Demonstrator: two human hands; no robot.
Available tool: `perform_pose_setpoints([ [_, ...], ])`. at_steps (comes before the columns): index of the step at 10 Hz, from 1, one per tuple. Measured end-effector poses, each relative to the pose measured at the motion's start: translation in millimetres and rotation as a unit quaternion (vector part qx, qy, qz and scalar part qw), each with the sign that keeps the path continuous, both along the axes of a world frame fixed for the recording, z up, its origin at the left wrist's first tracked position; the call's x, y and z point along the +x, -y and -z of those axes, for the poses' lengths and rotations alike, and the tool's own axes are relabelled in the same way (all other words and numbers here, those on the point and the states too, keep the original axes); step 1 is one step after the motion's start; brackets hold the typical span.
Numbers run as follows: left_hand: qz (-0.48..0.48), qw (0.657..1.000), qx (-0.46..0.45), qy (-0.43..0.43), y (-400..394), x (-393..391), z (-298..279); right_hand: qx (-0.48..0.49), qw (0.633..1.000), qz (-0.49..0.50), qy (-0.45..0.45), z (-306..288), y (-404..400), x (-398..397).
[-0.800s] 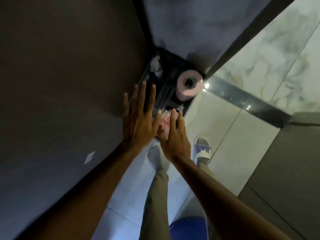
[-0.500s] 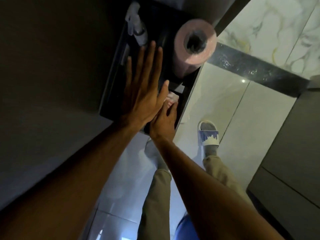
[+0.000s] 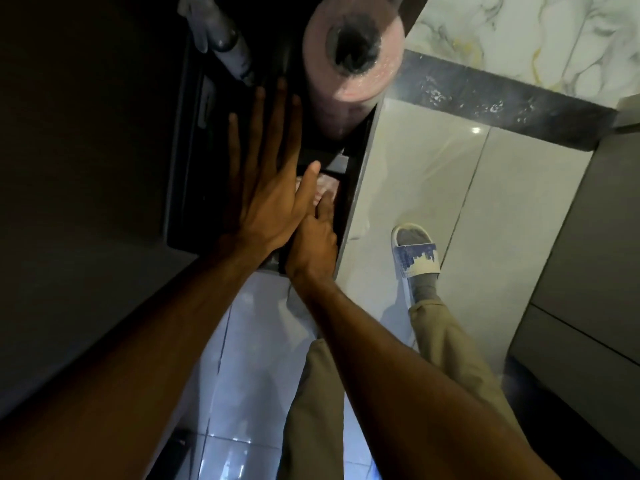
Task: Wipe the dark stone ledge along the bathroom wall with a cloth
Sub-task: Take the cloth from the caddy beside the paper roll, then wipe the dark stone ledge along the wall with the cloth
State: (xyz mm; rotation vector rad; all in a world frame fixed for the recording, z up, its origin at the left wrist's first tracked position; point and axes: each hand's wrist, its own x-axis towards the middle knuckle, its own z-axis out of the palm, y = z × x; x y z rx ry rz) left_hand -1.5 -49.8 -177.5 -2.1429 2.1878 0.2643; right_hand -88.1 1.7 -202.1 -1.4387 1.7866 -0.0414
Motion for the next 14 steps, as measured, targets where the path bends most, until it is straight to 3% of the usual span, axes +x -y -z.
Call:
perform_pose_setpoints([
  [1,-0.007,1.000,0.021,-0.006,1,3,-13,0.047,0.998,0.003,0.036,-38,5,-8],
  [3,-0.023,0.998,-0.018,-0.059,-9,-29,-74,0.084,0.977,-0.067,0.182,-113,14,-78],
  [5,0.076,0.992,-0.027,-0.098,-3,-93,-128,0.102,0.980,-0.002,0.173,-168,50,-201],
  [7,0.059,0.990,0.028,-0.128,15,-180,-117,0.032,0.985,0.136,0.106,-150,108,-288],
  [8,0.056,0.991,0.094,-0.082,24,-234,-93,0.046,0.974,0.194,0.108,-118,151,-327],
  [9,0.029,0.984,0.168,-0.057,33,-259,-69,0.039,0.982,0.160,0.097,-94,174,-344],
  [10,-0.002,0.977,0.202,-0.065,64,-291,-16,0.040,0.968,0.197,0.148,-38,207,-363],
  [11,-0.019,0.980,0.187,-0.064,85,-303,33,0.058,0.941,0.263,0.206,8,228,-365],
  [12,-0.014,0.987,0.146,-0.068,109,-310,127,0.069,0.926,0.297,0.221,90,248,-358],
  [13,-0.020,0.987,0.140,-0.073,124,-311,179,0.041,0.944,0.263,0.197,137,255,-358],
  [14,-0.043,0.985,0.156,-0.061,130,-312,285,-0.036,0.985,0.128,0.107,228,258,-355],
])
